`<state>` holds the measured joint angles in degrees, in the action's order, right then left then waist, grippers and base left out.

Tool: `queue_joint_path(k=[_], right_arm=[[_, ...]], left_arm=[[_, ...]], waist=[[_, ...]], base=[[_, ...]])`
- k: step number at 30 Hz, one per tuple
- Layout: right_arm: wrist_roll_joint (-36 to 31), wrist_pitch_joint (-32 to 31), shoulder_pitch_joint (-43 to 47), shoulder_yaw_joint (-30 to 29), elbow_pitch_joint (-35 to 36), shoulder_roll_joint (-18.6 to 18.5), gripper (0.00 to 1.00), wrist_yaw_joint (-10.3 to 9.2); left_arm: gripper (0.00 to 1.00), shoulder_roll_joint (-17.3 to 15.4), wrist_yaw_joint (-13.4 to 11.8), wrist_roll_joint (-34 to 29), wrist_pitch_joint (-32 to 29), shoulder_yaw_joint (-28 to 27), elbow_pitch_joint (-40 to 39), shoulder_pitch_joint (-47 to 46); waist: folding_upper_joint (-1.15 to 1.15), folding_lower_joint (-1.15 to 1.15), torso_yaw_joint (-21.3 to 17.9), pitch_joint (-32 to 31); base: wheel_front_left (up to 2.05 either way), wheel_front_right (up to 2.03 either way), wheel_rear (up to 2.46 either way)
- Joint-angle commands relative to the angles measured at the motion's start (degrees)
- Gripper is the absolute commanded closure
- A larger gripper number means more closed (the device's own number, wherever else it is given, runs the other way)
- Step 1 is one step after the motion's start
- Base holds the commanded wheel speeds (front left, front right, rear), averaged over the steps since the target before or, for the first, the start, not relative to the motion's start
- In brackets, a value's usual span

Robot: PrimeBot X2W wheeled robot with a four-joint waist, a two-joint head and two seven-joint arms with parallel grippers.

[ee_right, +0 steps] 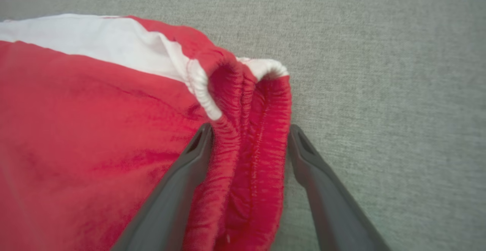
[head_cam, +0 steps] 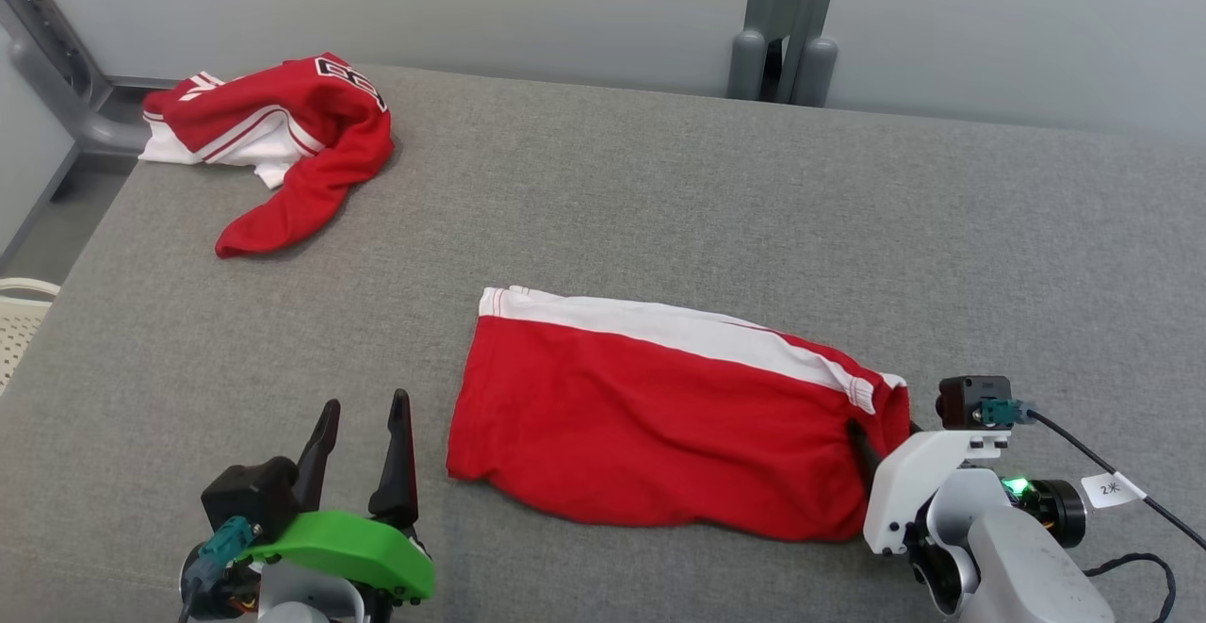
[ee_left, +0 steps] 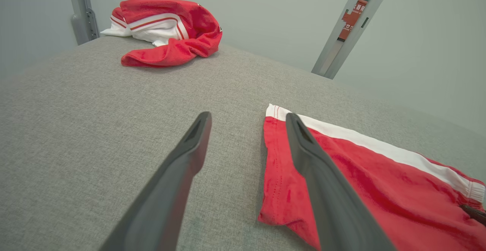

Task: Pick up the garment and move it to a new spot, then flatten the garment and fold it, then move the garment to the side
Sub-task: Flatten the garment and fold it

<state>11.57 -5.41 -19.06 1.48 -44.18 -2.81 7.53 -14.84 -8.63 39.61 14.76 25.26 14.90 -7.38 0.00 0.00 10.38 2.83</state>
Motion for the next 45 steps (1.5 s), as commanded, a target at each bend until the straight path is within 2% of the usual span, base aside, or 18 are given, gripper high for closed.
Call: queue_joint_path(k=[1, 2, 8, 12, 20, 24, 32, 38, 41, 45], right_arm=[[1.01, 0.4, -0.29, 0.66, -1.43, -0.15, 0.87, -0.08], [1.61, 0.82, -0.69, 0.96, -1.75, -0.15, 1.0, -0.08], [6.9, 0.94, -2.82, 0.91, -2.91, -0.31, 1.0, -0.11], [5.1, -0.71, -3.9, -3.79, -2.3, -1.02, 1.0, -0.1], [2.86, -6.63, -1.57, -12.2, 3.57, -5.86, 1.0, -0.09], [2.49, -8.92, -0.67, -14.02, 7.07, -4.49, 1.0, -0.07], [10.07, -13.58, 1.31, -8.49, 17.66, -1.0, 1.0, -0.04], [16.87, -16.11, 2.64, -3.39, 25.24, -0.25, 1.0, -0.05], [20.67, -16.01, 2.41, -0.92, 26.3, -0.12, 1.0, -0.04], [24.49, -14.0, 0.8, 3.28, 24.24, -0.13, 1.0, -0.04]], left_arm=[[0.0, 0.28, 0.13, -0.29, 0.34, -0.21, 0.08, -0.71], [0.0, 0.31, 0.15, -0.34, 0.36, -0.19, 0.12, -0.74], [0.0, 0.33, 0.45, -0.84, 0.39, 0.22, 0.36, -0.85], [0.0, 0.3, 0.36, -1.07, 0.22, 0.66, 0.42, -0.85], [0.0, 0.25, 0.31, -1.05, -0.27, 1.39, 0.47, -0.99], [0.0, 0.2, 0.37, -1.06, -0.28, 1.59, 0.59, -1.28], [0.0, 0.07, 0.39, -1.17, -0.7, 2.25, 0.69, -1.56], [0.0, -0.09, 0.41, -1.02, -0.95, 2.68, 0.71, -1.11], [0.0, 0.01, 0.46, -1.09, -1.01, 3.05, 0.44, -1.17], [0.0, 0.14, 0.59, -1.22, -1.29, 3.5, 0.23, -1.59]], waist=[[0.0, 0.0, -0.43, 0.1], [0.0, 0.0, -0.67, 0.11], [0.0, 0.0, -2.56, 0.0], [0.0, 0.0, -3.99, 0.16], [0.0, 0.0, -5.57, 0.61], [0.0, 0.0, -5.71, 0.83], [0.0, 0.0, -4.47, 0.36], [0.0, 0.0, -2.87, -0.24], [0.0, 0.0, -1.97, -0.21], [0.0, 0.0, -0.58, 0.16]], base=[[0.0, 0.0, 0.0], [0.0, 0.0, 0.0], [0.0, 0.0, 0.0], [0.0, 0.0, 0.0], [0.0, 0.0, 0.0], [0.0, 0.0, 0.0], [0.0, 0.0, 0.0], [0.0, 0.0, 0.0], [0.0, 0.0, 0.0], [0.0, 0.0, 0.0]])
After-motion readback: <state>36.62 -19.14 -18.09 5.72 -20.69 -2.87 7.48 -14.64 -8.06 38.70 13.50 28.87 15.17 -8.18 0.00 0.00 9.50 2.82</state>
